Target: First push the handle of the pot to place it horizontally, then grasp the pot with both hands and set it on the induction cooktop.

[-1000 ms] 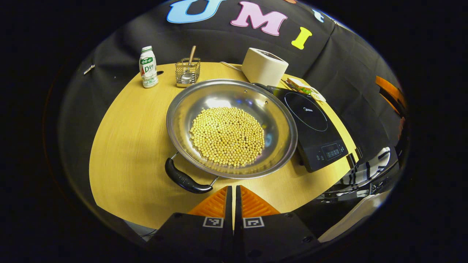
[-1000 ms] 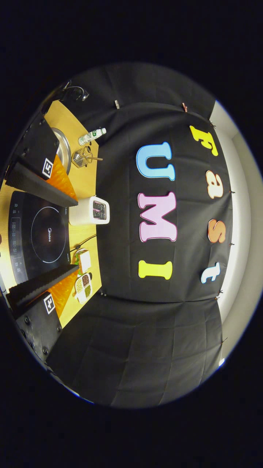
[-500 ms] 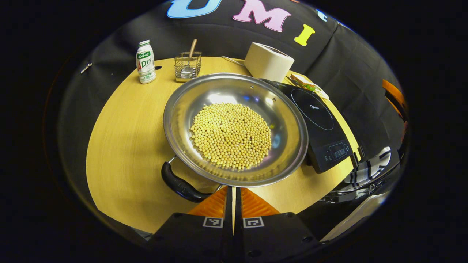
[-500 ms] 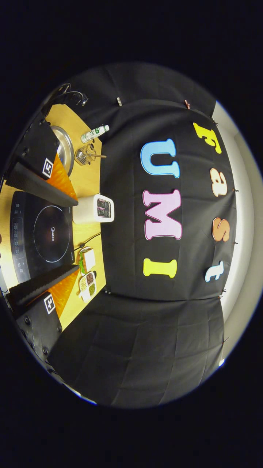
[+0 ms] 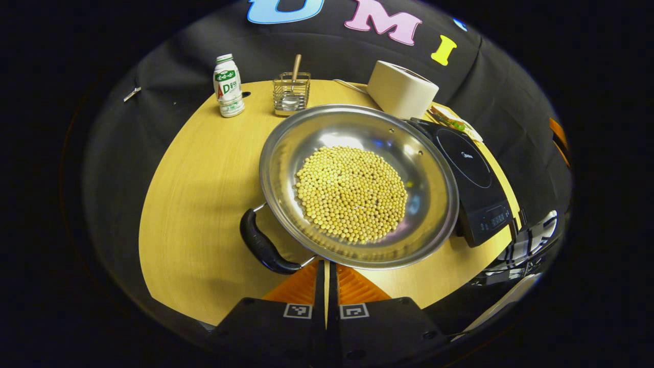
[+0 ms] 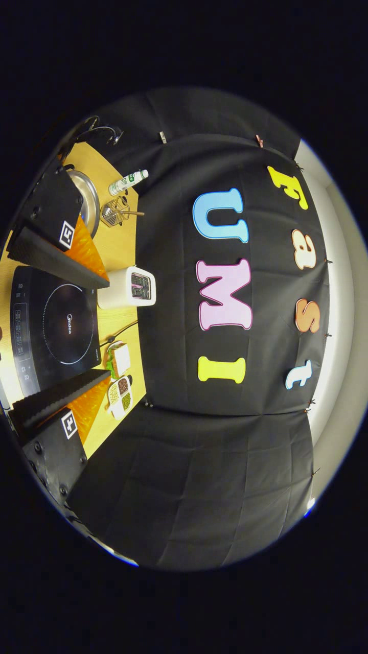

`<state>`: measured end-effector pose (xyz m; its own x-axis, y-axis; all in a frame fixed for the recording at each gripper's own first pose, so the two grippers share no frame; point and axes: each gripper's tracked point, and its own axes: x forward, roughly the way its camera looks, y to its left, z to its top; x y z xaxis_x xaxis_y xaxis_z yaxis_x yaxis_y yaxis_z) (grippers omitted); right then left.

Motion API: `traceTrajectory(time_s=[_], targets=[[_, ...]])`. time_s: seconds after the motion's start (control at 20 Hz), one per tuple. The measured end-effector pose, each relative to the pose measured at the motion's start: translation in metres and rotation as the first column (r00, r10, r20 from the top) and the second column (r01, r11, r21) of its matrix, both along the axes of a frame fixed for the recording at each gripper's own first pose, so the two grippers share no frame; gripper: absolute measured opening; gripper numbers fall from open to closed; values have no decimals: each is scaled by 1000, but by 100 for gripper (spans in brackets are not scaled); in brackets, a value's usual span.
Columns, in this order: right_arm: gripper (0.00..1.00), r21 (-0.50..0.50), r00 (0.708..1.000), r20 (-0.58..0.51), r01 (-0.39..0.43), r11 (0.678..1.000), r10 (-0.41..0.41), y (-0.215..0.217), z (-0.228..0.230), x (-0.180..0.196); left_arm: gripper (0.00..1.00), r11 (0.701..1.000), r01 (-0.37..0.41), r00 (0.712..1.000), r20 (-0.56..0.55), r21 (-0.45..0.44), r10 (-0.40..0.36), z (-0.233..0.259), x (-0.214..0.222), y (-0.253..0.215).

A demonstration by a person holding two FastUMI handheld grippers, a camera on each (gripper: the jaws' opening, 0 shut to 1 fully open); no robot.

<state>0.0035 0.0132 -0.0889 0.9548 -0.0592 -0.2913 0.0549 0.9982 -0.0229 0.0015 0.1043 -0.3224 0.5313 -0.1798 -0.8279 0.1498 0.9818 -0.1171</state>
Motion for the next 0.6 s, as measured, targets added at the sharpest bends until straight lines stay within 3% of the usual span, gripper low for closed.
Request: traceTrajectory(time_s=[0.1,0.6], targets=[[95,1,1000,-12,-7,1000,7,2,-4,2,5,1000,-9,1000,-3,7,9,-1,4,8],[98,-9,1000,-25,-6,1000,6,8,-7,20,5,994,-99,995,14,46,99,1,41,57]])
